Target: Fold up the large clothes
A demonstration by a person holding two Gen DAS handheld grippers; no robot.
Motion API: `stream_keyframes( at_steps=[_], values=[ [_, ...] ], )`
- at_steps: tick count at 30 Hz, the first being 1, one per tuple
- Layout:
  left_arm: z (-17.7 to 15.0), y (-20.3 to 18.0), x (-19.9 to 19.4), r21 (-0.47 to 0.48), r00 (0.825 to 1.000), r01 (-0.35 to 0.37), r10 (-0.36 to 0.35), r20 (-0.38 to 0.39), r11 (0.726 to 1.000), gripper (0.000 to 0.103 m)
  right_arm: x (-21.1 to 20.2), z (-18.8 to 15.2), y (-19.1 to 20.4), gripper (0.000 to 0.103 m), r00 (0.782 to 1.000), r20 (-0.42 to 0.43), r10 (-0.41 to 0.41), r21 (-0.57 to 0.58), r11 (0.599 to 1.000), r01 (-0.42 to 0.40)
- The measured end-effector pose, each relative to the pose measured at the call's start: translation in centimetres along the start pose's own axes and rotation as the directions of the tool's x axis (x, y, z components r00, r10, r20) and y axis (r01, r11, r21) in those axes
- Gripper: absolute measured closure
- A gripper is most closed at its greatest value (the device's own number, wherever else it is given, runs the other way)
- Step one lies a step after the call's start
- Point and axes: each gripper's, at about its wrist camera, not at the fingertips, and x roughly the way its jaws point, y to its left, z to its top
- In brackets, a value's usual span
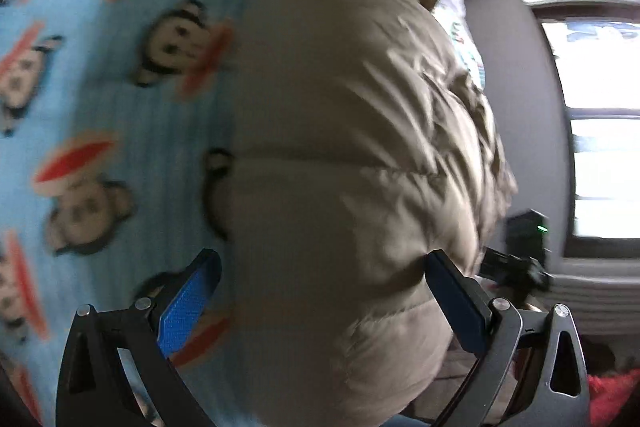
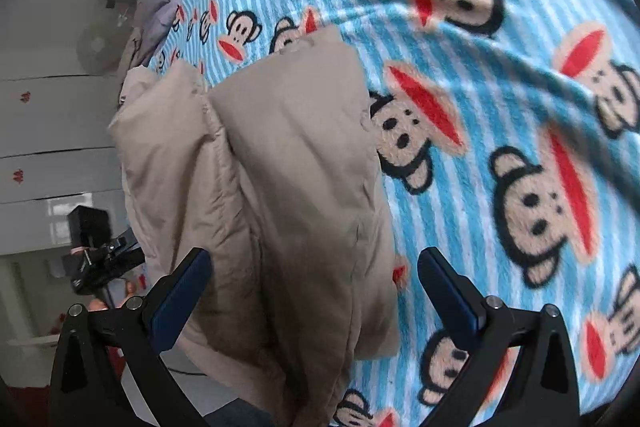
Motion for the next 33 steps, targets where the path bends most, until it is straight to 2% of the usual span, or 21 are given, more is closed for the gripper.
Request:
stream_keyframes(
  at_steps=[4, 6, 11, 15, 18, 22, 28, 33],
  values=[
    [1.1, 0.3, 2.4, 0.018, 0.999, 0.045, -0.044, -0.024, 0.999, 0.001, 2.4, 1.4, -1.0, 0.0, 0.996, -0.059, 0.063, 0.007, 0.998, -0.063],
    [1.6, 1.1, 3.2, -0.008, 0.997, 0.074, -0.074, -0.029, 0.997, 0.001, 3.7, 2.3, -1.3, 0.0, 0.992, -0.077, 0.104, 0.013, 0.995, -0.103],
    [2.5, 2.4, 4.4, -0.077, 0.992, 0.117, -0.12, -0.034, 0.99, 0.0, 6.8, 4.4, -1.2, 0.0, 0.964, -0.103, 0.246, 0.044, 0.969, -0.242],
    [2.2, 1.6, 4.9, -0.094, 0.995, 0.097, -0.098, -0.001, 0.991, 0.0, 8.6, 5.0, -0.6, 0.0, 0.954, -0.109, 0.279, 0.078, 0.959, -0.272],
    [1.6, 0.1, 4.5, -0.063, 0.996, 0.087, -0.085, 0.034, 0.994, 0.003, 8.8, 4.7, -0.4, 0.001, 0.95, -0.113, 0.291, 0.109, 0.954, -0.279],
    [1.3, -1.7, 3.3, -0.011, 0.991, 0.127, -0.127, 0.051, 0.992, 0.005, 8.0, 3.8, 0.2, 0.021, 0.936, -0.093, 0.339, 0.147, 0.935, -0.324],
    [3.1, -3.0, -0.3, 0.064, 0.983, 0.168, -0.172, 0.065, 0.984, 0.005, 6.9, 2.6, 5.1, 0.022, 0.938, -0.068, 0.34, 0.048, 0.94, -0.337],
    [5.9, -1.8, -5.4, 0.124, 0.979, 0.173, -0.185, 0.085, 0.977, 0.005, 7.6, 1.7, 10.5, 0.022, 0.931, 0.012, 0.364, 0.011, 0.931, -0.364]
  ],
)
